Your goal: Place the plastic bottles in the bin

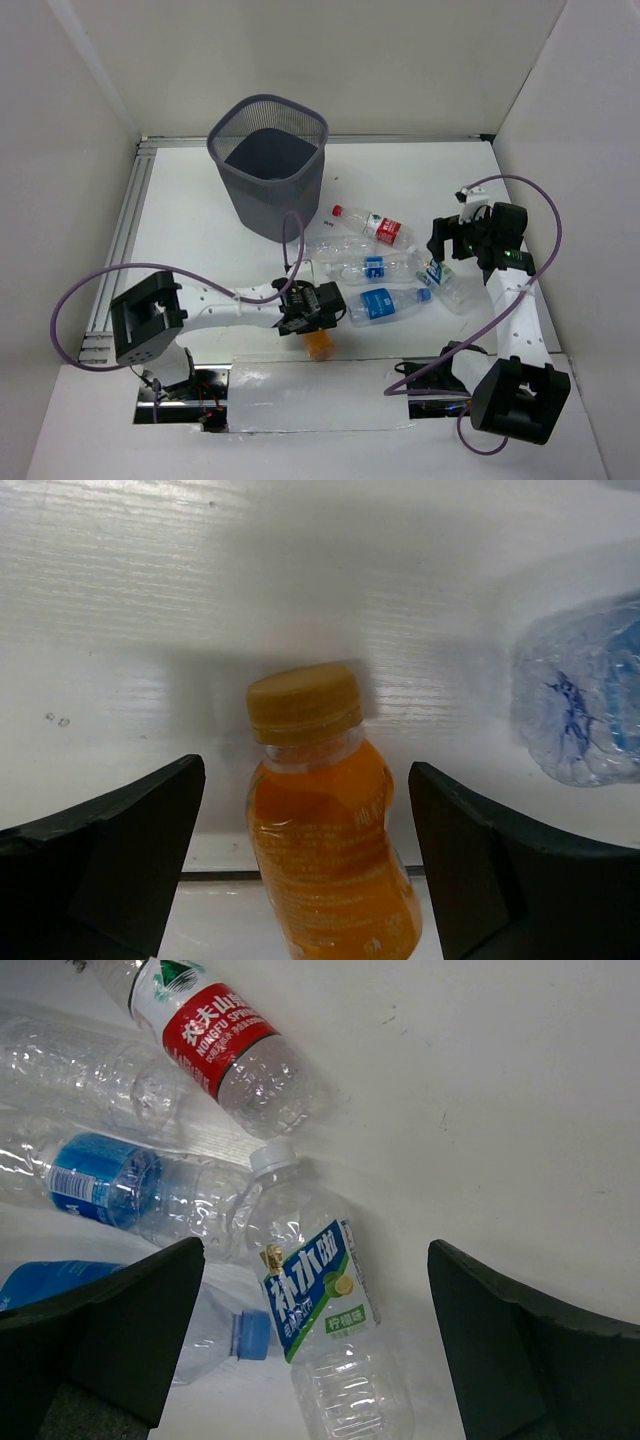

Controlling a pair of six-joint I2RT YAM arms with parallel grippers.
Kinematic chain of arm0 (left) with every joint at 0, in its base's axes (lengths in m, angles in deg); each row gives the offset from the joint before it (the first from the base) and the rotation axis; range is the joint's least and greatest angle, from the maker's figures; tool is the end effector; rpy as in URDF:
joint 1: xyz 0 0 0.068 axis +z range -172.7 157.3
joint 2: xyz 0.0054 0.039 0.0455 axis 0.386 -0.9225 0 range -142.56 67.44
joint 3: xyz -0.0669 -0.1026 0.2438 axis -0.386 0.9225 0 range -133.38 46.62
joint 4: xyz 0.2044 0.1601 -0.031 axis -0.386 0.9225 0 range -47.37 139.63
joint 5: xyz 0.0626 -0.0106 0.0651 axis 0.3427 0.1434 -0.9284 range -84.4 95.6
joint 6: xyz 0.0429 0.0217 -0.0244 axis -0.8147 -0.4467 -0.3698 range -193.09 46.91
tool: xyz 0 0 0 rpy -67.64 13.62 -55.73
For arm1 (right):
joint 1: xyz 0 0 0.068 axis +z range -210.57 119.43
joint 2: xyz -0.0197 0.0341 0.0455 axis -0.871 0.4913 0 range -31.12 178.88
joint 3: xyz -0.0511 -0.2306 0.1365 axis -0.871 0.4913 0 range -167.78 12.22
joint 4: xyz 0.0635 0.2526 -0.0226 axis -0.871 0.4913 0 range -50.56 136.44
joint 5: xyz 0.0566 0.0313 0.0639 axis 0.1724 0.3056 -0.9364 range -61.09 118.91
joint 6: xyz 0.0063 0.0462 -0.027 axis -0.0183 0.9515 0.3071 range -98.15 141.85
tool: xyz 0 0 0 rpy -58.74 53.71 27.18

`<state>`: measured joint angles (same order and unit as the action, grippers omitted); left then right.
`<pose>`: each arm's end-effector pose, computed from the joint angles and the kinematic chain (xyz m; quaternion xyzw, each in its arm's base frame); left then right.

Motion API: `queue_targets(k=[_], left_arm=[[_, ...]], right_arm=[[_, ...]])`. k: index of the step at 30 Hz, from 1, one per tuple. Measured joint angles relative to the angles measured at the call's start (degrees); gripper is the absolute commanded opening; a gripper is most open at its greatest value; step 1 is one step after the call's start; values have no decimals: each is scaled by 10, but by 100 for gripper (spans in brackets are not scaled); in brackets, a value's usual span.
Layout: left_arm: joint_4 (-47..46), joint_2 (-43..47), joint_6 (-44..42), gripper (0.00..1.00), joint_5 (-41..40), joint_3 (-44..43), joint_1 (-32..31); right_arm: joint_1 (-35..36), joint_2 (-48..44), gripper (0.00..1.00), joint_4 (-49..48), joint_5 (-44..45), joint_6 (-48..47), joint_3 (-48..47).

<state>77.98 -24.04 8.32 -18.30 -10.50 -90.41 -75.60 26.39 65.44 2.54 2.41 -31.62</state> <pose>0.1271 -0.2721 0.1887 -0.1511 0.9518 -0.1118 0.2424 0.2088 -0.0397 0.2691 -0.1309 0.8768 0.0745 0.4566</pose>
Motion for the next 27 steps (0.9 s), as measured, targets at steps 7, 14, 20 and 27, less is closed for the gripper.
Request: queue_targets(k=[7,14,20,27], left_arm=[[-13,-29,-30,43,24,-13,-2],[10,-14,-139,9,12,-140,-20],[-2,28,-299,0,-18,-323,-7],[-110,36,-462,4,-47,-475,171]], right_arm=[[0,5,94,10,-48,-32,-2],[0,12,14,47,-166,-144,-5],[0,12,16,83,-261,-250,-5],[0,14,40,117,-307,-320,-15]])
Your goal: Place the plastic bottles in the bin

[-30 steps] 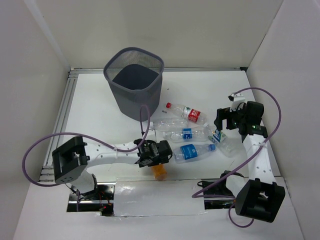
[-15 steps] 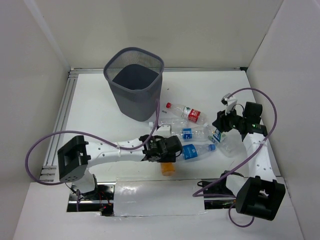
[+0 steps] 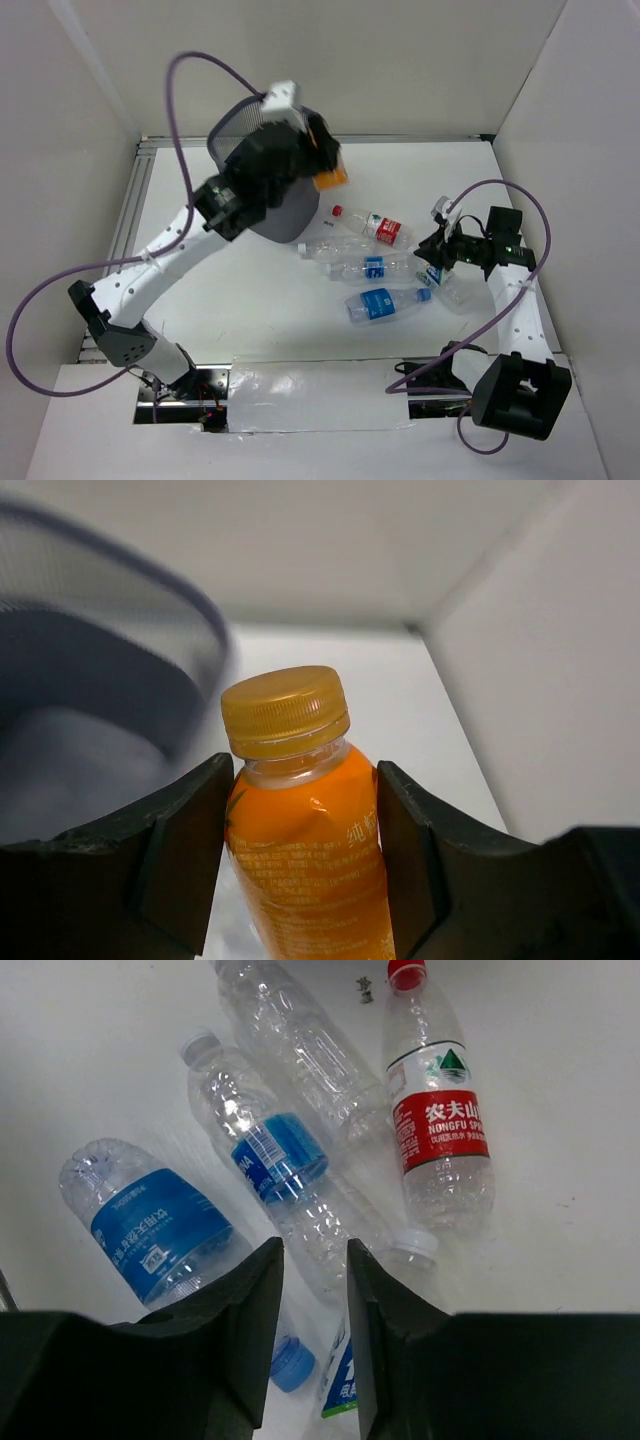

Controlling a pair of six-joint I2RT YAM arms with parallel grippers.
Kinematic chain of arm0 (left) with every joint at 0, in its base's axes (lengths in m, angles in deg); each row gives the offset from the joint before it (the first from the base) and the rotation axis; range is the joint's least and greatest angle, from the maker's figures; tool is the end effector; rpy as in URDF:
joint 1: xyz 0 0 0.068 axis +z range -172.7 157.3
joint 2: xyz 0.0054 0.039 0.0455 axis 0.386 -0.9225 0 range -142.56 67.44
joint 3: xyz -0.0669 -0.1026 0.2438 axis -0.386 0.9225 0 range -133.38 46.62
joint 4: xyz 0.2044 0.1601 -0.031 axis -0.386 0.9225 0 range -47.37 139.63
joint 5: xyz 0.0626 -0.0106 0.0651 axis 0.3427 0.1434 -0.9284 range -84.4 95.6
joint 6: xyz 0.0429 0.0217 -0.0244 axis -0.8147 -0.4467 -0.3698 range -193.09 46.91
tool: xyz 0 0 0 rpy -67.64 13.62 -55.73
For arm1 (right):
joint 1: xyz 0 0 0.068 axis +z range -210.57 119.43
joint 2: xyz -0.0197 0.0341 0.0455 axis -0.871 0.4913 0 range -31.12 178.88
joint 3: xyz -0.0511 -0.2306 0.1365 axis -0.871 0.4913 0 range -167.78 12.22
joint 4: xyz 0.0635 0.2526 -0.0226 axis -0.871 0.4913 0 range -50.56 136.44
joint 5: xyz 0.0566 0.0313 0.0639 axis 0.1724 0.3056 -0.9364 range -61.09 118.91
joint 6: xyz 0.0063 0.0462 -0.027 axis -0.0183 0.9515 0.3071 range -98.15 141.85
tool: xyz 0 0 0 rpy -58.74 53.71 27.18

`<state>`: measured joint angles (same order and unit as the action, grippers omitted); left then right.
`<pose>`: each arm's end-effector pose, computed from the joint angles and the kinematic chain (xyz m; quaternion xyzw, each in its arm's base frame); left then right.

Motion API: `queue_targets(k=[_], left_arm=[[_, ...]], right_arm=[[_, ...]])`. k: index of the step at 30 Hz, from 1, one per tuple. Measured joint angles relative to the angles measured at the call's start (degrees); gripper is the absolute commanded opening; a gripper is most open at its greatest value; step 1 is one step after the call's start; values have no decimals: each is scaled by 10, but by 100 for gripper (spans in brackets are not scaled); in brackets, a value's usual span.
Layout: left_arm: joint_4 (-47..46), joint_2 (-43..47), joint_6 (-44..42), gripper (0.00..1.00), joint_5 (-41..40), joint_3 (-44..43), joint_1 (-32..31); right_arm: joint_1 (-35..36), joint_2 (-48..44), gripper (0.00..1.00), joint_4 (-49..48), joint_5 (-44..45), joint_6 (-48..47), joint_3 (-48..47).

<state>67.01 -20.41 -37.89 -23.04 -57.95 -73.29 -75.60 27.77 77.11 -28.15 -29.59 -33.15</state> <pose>0.2238 -0.2456 0.4913 -0.0637 0.7446 -0.2976 0.5941 0.1955 -0.0216 0.2679 -0.4097 0.7376 0.2169 0.4910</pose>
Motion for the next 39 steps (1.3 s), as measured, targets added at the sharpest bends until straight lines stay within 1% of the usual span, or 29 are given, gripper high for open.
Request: queue_targets(k=[1,3,4,5,6,8,9,11,12,13,16,19,21,23,25,27,29,30,32,33,34,35,36,38,39], left_arm=[[-19,0,-15,4,-11,-10,32],[-51,-2,-36,13,-38,-24,90],[-64,-5,-46,14,-51,-31,122],[-71,-10,-50,17,-61,-36,144],[-78,-18,-53,25,-71,-44,169],[-85,-38,-56,44,-82,-56,208],[-84,-50,-59,66,-85,-62,225],[-78,-78,-66,85,-87,-72,243],[-68,-96,-66,98,-86,-81,249],[-62,-112,-68,100,-82,-87,251],[-40,-141,-65,100,-70,-85,256],[-19,-139,-66,100,-55,-68,255],[-18,-121,-74,100,-45,-52,249],[-26,-80,-100,100,-24,-8,230],[-44,-20,-128,100,1,56,191],[-61,56,-146,100,26,144,133],[-82,129,-158,99,52,230,71],[-89,159,-158,99,61,269,49],[-90,209,-153,99,70,344,21],[-94,232,-143,99,71,386,13],[-90,248,-137,99,72,418,8],[-88,261,-125,98,71,449,3],[-84,274,-115,98,70,480,-3],[-64,299,-92,98,68,533,-25],[-63,301,-91,98,67,535,-27]], right_arm=[[0,2,48,6,-5,-8,-4],[0,5,74,17,-11,-29,-10],[0,7,78,26,-13,-42,-13],[1,8,81,42,-18,-72,-16],[3,10,82,59,-20,-107,-20],[13,16,84,102,-23,-181,-26],[27,20,85,124,-19,-229,-27],[58,26,85,162,-13,-299,-27],[73,28,85,177,3,-339,-27],[99,29,85,182,8,-350,-26],[161,28,86,182,48,-400,-10],[209,36,86,181,83,-428,13],[232,50,86,178,101,-437,21],[250,63,85,173,116,-444,30],[263,73,85,164,132,-447,43],[276,82,84,153,148,-447,61],[286,92,84,124,167,-442,83],[290,99,82,106,174,-440,95],[294,109,77,73,192,-433,111],[295,115,73,57,202,-426,122],[296,120,54,45,208,-422,131],[297,123,46,34,214,-419,140],[297,124,40,31,213,-414,142],[299,120,32,33,209,-408,134],[299,120,32,39,204,-407,127]])
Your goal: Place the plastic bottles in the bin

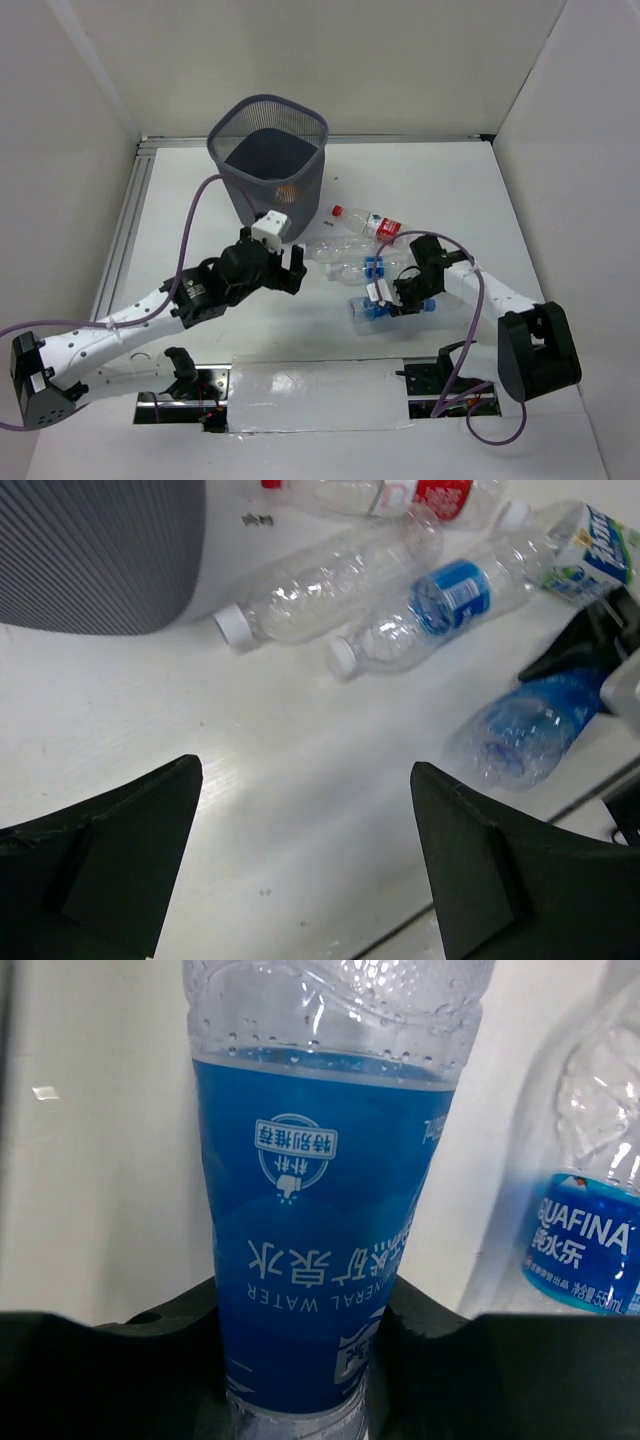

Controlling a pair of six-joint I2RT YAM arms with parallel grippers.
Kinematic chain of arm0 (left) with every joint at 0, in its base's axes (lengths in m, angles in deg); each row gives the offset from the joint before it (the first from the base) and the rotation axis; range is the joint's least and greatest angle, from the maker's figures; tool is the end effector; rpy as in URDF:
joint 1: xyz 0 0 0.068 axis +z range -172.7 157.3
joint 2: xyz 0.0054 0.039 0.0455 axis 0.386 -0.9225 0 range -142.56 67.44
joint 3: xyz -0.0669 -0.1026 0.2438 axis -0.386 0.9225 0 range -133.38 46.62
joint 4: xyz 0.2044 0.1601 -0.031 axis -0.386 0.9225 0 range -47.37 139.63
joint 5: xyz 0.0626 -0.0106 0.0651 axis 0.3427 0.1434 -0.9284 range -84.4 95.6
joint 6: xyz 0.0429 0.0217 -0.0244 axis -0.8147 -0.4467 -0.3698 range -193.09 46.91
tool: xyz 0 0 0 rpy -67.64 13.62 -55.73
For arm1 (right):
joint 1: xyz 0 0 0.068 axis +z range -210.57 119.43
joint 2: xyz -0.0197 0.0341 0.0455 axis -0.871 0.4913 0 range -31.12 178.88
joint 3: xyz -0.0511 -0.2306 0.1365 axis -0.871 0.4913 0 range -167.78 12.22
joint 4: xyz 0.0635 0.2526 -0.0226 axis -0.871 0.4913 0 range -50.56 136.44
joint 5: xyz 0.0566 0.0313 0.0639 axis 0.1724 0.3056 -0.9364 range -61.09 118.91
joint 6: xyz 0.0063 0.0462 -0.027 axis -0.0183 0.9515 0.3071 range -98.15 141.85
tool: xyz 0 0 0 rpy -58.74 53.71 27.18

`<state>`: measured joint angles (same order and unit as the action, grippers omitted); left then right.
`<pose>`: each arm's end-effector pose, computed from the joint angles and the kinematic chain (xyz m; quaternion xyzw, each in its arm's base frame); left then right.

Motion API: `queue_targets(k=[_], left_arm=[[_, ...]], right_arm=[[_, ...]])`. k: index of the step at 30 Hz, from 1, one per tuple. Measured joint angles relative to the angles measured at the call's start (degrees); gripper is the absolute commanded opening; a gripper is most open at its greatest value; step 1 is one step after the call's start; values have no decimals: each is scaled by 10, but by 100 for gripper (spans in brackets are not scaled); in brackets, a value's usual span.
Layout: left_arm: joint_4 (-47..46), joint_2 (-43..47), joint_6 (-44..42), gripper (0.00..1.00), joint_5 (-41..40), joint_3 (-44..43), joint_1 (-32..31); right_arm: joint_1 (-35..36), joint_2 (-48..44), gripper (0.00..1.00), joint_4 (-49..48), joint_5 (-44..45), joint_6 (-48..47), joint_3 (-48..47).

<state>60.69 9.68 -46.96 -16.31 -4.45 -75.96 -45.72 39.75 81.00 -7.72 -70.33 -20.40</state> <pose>0.1462 -0.1738 0.3231 0.0943 0.8278 -0.2148 0.5096 0.1698 0.0670 0.1575 -0.7769 0.5398 0.1918 0.2613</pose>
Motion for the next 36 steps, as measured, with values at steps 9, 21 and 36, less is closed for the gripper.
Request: queue_targets(k=[9,21,36], left_arm=[[-31,54,13,94,-10,60,-81],[-96,61,22,93,21,145,-131],[-240,-136,-160,99,47,94,-147]], right_arm=[[2,-53,29,54,-85,196,-370],[107,270,34,-322,-75,633,-756],[154,527,100,-294,-42,774,-997]])
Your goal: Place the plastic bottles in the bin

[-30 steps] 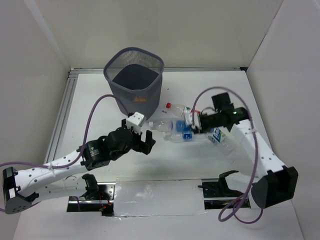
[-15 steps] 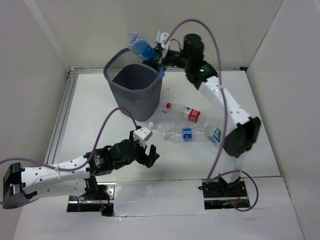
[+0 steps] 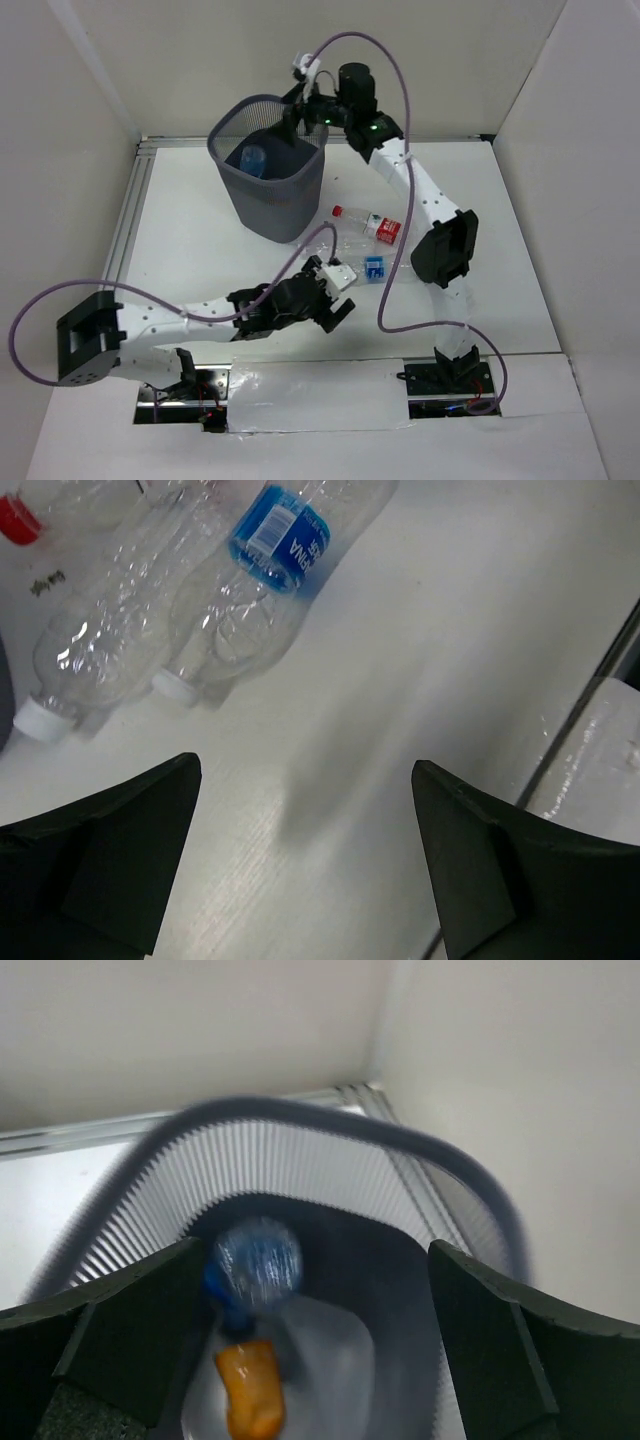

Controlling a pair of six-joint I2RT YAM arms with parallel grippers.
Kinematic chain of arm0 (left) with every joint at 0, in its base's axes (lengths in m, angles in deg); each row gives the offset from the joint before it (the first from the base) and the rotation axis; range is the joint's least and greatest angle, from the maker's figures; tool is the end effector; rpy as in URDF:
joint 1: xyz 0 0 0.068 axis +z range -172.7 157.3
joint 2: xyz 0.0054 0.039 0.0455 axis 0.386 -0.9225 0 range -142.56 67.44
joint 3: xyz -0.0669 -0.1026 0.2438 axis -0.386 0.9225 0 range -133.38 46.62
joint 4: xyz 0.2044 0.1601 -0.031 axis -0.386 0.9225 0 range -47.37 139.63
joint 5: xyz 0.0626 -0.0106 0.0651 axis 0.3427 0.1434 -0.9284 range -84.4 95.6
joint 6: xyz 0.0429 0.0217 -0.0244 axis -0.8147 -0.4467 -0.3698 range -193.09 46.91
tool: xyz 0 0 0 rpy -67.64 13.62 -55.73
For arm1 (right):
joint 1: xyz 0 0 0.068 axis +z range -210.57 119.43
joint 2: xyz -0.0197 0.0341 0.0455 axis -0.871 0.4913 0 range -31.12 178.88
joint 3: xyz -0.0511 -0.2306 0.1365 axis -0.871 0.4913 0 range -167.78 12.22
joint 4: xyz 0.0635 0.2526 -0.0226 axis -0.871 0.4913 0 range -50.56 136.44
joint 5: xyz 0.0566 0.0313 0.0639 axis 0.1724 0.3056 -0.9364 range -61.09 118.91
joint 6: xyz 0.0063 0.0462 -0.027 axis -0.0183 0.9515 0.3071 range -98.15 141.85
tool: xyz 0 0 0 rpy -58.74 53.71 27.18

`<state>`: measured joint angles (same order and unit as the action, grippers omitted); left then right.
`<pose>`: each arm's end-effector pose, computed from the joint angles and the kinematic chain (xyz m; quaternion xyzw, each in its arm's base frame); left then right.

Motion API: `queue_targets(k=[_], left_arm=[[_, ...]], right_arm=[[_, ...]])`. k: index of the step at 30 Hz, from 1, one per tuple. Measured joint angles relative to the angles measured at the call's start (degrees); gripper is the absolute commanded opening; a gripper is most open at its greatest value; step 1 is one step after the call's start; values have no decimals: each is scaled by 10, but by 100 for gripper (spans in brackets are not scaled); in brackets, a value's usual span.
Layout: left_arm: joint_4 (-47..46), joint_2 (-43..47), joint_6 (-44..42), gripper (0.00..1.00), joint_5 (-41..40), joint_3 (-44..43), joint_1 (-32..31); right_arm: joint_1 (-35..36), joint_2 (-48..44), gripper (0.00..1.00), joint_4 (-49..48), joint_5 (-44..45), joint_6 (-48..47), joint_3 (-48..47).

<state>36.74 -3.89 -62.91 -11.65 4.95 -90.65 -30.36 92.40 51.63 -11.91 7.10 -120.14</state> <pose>0.1137 -0.2528 0.2510 0.3283 0.7646 -0.2428 0.4986 0.4199 0.2714 0.4246 -0.4818 0.5385 0.3379 0.6031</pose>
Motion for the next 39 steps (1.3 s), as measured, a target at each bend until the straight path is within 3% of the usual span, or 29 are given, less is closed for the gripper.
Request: queue_targets(k=[3,5,6,7,8,9,14,17,18,21,26,31,34,35,37,39], left_arm=[[-31,-71,-46,99,0,-35,0],[-52,-108,-78,99,0,-52,0],[-61,-127,-97,99,-3,-64,0],[-70,-150,-118,99,-5,-80,0],[-84,-175,-136,99,-7,-96,0],[-96,-196,-152,99,-13,-109,0],[-139,-286,-222,99,-30,-160,3],[-149,-324,-252,97,-37,-179,7],[-154,-339,-262,97,-42,-188,8],[-160,-376,-285,94,-59,-209,15],[-162,-421,-306,83,-68,-235,34],[-163,-437,-305,50,-69,-247,52],[-162,-436,-299,42,-64,-247,57],[-161,-436,-296,31,-63,-247,57],[-158,-435,-293,21,-57,-247,57],[-146,-429,-287,1,-47,-247,56]], right_arm=[[-56,-29,96,26,9,14,13],[-113,-80,84,50,1,11,62],[-151,-111,47,66,-9,3,96],[-191,-148,25,75,-20,-11,135],[-240,-192,16,91,-35,-22,188],[-281,-227,13,107,-47,-32,224],[-450,-408,32,186,-109,-110,448],[-490,-502,45,236,-141,-170,568],[-501,-529,57,254,-151,-186,603],[-526,-585,74,302,-172,-216,671],[-533,-603,79,353,-194,-254,702],[-535,-603,82,368,-199,-269,709],[-535,-601,85,367,-199,-270,709],[-535,-599,85,367,-199,-270,709],[-535,-595,85,367,-198,-269,709],[-535,-588,85,367,-198,-269,709]])
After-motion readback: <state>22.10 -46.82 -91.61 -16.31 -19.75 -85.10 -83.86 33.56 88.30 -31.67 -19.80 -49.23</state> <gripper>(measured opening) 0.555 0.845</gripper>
